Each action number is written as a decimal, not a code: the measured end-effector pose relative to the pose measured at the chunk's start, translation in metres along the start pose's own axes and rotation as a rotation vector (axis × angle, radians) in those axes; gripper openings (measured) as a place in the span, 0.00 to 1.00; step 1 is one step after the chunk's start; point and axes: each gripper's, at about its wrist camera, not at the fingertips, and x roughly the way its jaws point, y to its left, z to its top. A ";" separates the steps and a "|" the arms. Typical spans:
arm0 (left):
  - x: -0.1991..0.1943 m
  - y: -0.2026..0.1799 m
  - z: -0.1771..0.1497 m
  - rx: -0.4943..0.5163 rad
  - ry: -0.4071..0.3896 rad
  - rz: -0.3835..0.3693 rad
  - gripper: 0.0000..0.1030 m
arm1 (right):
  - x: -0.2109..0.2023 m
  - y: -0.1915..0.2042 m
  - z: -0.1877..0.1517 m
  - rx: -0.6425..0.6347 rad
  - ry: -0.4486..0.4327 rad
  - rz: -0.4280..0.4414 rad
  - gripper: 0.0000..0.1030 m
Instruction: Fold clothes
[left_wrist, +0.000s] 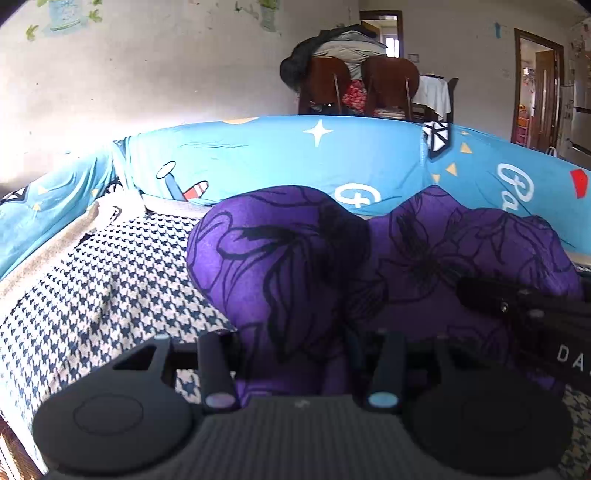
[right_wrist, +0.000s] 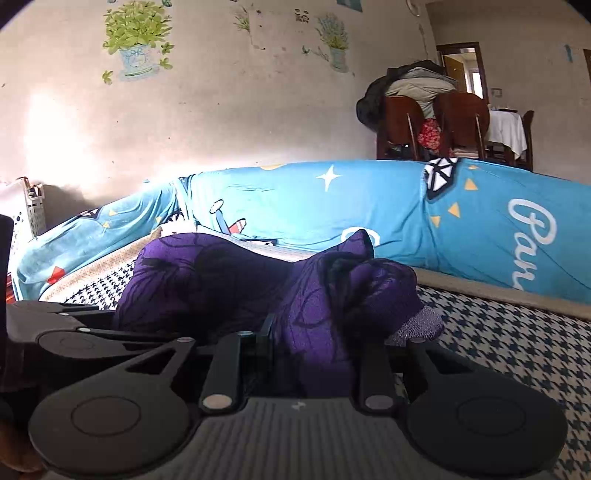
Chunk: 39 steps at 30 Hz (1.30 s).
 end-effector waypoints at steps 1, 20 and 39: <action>0.000 0.003 0.000 -0.005 -0.002 0.009 0.42 | 0.003 0.002 0.001 -0.004 -0.002 0.006 0.26; 0.038 0.040 0.007 -0.058 0.010 0.160 0.42 | 0.069 0.031 0.006 -0.056 -0.020 0.113 0.26; 0.066 0.102 0.001 -0.298 0.084 0.273 0.71 | 0.089 0.011 -0.008 -0.103 0.083 -0.145 0.51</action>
